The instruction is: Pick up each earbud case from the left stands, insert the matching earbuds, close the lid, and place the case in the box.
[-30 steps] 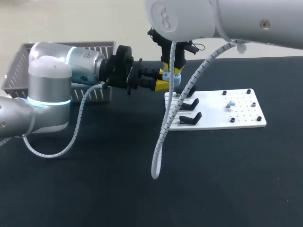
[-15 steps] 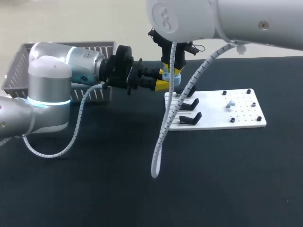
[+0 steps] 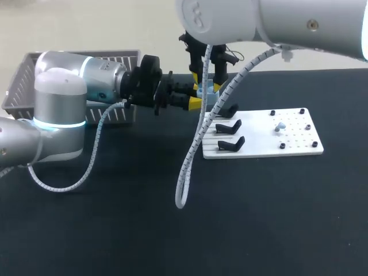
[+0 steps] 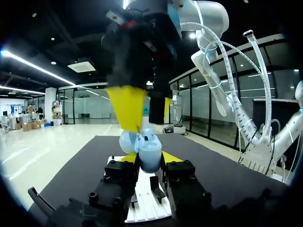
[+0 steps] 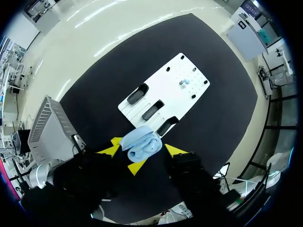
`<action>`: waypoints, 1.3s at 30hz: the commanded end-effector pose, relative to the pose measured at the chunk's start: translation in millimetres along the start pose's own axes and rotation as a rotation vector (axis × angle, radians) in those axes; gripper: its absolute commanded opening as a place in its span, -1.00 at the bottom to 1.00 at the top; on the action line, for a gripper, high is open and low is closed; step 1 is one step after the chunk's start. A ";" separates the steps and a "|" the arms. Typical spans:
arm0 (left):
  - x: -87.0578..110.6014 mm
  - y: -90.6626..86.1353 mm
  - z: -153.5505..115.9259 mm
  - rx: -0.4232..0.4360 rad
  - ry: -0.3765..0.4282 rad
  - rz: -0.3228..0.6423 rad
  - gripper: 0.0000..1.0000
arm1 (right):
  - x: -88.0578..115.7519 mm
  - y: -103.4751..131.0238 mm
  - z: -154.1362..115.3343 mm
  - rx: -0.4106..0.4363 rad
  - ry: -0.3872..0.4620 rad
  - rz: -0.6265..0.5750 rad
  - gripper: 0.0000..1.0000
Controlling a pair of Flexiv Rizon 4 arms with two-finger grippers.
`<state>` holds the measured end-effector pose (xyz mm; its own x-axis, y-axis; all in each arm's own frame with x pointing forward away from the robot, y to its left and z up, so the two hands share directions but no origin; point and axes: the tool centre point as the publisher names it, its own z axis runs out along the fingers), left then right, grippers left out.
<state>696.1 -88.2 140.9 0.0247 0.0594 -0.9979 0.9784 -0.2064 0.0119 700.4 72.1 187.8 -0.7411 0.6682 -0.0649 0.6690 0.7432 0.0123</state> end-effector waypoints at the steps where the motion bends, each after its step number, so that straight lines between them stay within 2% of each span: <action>1: 0.2 -0.2 0.2 0.000 0.000 0.001 -1.00 | 6.2 -28.8 -13.9 -0.112 0.029 0.003 1.00; 2: 0.2 -0.2 0.2 0.000 0.000 0.001 -1.00 | 8.0 -33.5 -17.9 -0.141 0.065 -0.010 1.00; 3: 0.2 -0.2 0.2 0.000 0.000 0.001 -1.00 | 10.3 -38.0 -22.0 -0.139 0.037 -0.038 1.00; 5: 0.2 -0.2 0.2 0.000 0.000 0.001 -1.00 | 13.3 -46.2 -29.7 -0.171 0.042 -0.048 1.00; 9: 0.2 -0.2 0.2 0.000 0.000 0.001 -1.00 | 15.1 -61.7 -43.4 -0.229 -0.025 -0.087 1.00; 14: 0.2 -0.2 0.2 0.000 0.000 0.001 -1.00 | 15.9 -81.1 -48.7 -0.248 -0.129 -0.139 1.00; 19: 0.2 -0.2 0.2 0.000 0.000 0.001 -1.00 | 5.8 -103.1 -45.9 -0.268 -0.195 -0.138 1.00; 23: 0.2 -0.2 0.2 0.000 0.000 0.001 -1.00 | -6.7 -115.9 -37.2 -0.250 -0.235 -0.124 1.00; 28: 0.2 -0.2 0.2 0.000 0.000 0.001 -1.00 | -24.3 -129.5 -30.0 -0.283 -0.173 -0.089 1.00; 33: 0.2 -0.2 0.2 0.000 0.000 0.001 -1.00 | -36.0 -131.5 -31.1 -0.284 -0.171 -0.117 1.00; 39: 0.2 -0.2 0.2 0.000 0.000 0.001 -1.00 | -36.0 -131.5 -31.1 -0.284 -0.171 -0.117 1.00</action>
<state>696.0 -88.4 141.0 0.0251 0.0594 -0.9979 0.9783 -0.2068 0.0123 641.4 -45.7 221.3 -0.7790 0.5784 -0.2420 0.5495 0.8157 0.1808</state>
